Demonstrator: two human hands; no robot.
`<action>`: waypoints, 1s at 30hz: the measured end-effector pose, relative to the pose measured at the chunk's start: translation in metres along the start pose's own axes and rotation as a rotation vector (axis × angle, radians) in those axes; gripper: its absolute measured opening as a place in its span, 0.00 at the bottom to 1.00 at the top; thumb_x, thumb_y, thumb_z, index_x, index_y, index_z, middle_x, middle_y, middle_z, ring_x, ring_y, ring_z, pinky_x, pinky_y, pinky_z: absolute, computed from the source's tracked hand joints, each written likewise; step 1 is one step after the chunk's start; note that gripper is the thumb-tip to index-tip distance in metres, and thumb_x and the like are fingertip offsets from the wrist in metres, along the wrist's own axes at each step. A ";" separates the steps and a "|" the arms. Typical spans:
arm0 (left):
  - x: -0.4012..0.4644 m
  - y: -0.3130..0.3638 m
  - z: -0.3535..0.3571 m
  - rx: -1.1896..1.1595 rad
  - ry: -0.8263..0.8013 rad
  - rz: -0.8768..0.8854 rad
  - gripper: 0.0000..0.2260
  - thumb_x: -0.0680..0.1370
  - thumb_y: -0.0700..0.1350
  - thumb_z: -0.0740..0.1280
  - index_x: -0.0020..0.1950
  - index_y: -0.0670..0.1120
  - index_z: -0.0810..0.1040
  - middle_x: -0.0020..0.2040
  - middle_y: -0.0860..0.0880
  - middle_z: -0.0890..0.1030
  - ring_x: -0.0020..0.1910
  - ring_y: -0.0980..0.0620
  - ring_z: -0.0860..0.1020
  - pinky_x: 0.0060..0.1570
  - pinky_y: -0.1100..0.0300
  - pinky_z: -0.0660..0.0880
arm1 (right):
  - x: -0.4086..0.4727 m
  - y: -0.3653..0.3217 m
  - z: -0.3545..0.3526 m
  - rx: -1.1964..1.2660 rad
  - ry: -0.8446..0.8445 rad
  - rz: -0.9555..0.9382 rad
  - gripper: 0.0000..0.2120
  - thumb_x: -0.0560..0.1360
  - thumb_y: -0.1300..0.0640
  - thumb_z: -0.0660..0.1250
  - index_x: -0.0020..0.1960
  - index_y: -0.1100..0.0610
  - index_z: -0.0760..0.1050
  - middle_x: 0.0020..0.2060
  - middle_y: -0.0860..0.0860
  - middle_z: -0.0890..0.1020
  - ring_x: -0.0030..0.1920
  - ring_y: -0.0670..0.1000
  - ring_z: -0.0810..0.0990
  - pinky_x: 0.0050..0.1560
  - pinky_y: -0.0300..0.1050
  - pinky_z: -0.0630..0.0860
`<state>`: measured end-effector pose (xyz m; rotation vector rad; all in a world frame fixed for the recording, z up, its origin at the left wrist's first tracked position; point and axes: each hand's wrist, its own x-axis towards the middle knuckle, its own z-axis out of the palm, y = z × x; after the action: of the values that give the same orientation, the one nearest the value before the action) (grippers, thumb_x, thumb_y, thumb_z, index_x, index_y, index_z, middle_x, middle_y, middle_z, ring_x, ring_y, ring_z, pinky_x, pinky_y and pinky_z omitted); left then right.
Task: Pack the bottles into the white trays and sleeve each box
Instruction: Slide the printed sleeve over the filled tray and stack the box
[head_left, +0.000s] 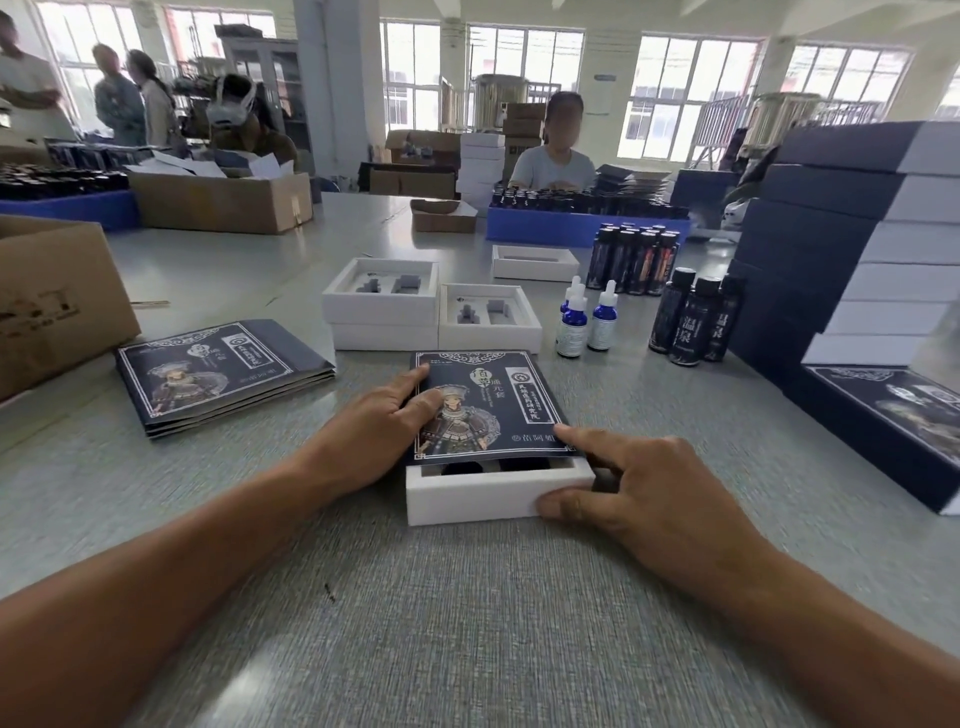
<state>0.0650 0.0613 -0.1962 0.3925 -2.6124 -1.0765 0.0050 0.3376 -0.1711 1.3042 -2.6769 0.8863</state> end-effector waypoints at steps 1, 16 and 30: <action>0.000 0.000 0.000 -0.005 -0.001 -0.003 0.35 0.73 0.67 0.55 0.79 0.56 0.61 0.77 0.56 0.65 0.74 0.56 0.64 0.68 0.61 0.59 | 0.001 -0.002 0.002 -0.007 0.034 -0.002 0.37 0.65 0.34 0.73 0.71 0.43 0.71 0.60 0.42 0.82 0.54 0.40 0.81 0.62 0.41 0.75; -0.002 0.000 -0.001 0.008 0.001 0.005 0.33 0.74 0.67 0.54 0.78 0.58 0.61 0.76 0.56 0.66 0.73 0.56 0.65 0.68 0.60 0.60 | 0.008 0.023 0.001 0.131 -0.020 -0.010 0.33 0.69 0.41 0.74 0.71 0.39 0.69 0.65 0.39 0.77 0.59 0.32 0.75 0.56 0.18 0.65; -0.006 0.003 -0.003 0.034 0.034 0.014 0.26 0.80 0.63 0.58 0.77 0.57 0.64 0.73 0.55 0.71 0.68 0.54 0.71 0.63 0.60 0.66 | 0.011 0.020 0.005 0.173 0.079 -0.003 0.26 0.67 0.44 0.76 0.65 0.42 0.77 0.57 0.40 0.82 0.51 0.30 0.79 0.56 0.26 0.73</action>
<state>0.0716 0.0637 -0.1929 0.3960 -2.6030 -1.0127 -0.0160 0.3373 -0.1820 1.2728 -2.5874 1.1663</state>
